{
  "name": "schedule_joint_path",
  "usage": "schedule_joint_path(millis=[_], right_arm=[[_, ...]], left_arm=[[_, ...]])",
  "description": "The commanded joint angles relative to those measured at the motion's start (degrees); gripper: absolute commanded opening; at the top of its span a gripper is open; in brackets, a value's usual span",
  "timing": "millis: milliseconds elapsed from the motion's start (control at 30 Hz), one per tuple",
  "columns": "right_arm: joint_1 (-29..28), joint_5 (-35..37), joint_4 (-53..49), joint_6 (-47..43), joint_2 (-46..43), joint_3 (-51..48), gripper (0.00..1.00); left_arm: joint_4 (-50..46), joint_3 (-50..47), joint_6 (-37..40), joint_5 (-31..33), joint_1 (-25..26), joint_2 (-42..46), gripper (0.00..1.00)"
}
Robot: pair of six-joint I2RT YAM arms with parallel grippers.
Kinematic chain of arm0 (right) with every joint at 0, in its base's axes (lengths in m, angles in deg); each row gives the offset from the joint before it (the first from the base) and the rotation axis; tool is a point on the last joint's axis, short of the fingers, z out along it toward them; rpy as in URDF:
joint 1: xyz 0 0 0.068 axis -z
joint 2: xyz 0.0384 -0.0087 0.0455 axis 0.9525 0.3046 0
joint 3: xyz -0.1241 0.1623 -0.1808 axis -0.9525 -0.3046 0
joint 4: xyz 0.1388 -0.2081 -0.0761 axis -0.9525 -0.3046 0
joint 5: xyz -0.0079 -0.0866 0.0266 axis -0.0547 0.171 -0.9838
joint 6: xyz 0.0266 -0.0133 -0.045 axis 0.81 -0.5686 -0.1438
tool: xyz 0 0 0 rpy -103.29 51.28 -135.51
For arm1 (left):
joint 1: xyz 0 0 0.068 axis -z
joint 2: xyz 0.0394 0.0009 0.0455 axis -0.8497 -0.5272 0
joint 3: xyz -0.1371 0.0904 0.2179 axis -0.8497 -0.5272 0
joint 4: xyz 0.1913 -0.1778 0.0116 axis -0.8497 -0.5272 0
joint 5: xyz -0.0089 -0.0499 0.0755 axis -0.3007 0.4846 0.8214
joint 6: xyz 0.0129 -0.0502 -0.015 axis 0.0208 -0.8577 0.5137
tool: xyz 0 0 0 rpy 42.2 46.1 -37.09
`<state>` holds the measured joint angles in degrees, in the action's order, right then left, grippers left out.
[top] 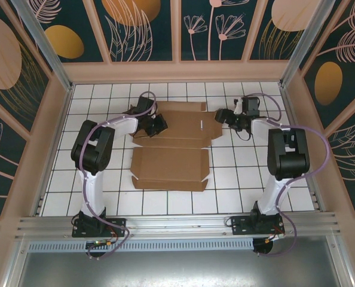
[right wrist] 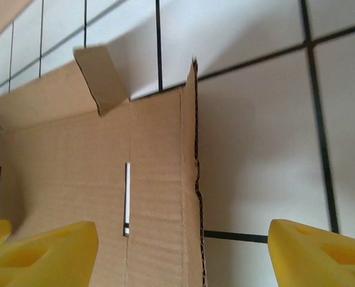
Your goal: Fold the paper box
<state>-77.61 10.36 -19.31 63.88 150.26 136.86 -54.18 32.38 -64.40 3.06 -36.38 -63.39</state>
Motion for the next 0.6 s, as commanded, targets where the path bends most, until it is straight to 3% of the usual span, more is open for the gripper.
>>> schedule_joint_path(millis=[0,567], right_arm=[[-0.1,-7.5,1.4,-0.8,4.0,1.8,0.71],[-3.3,-23.6,6.7,5.7,13.7,4.8,0.58]], left_arm=[[2.2,-0.8,-0.7,-0.5,-0.9,-0.5,0.08],[5.2,-5.5,-2.2,-2.0,-1.4,-1.8,0.06]])
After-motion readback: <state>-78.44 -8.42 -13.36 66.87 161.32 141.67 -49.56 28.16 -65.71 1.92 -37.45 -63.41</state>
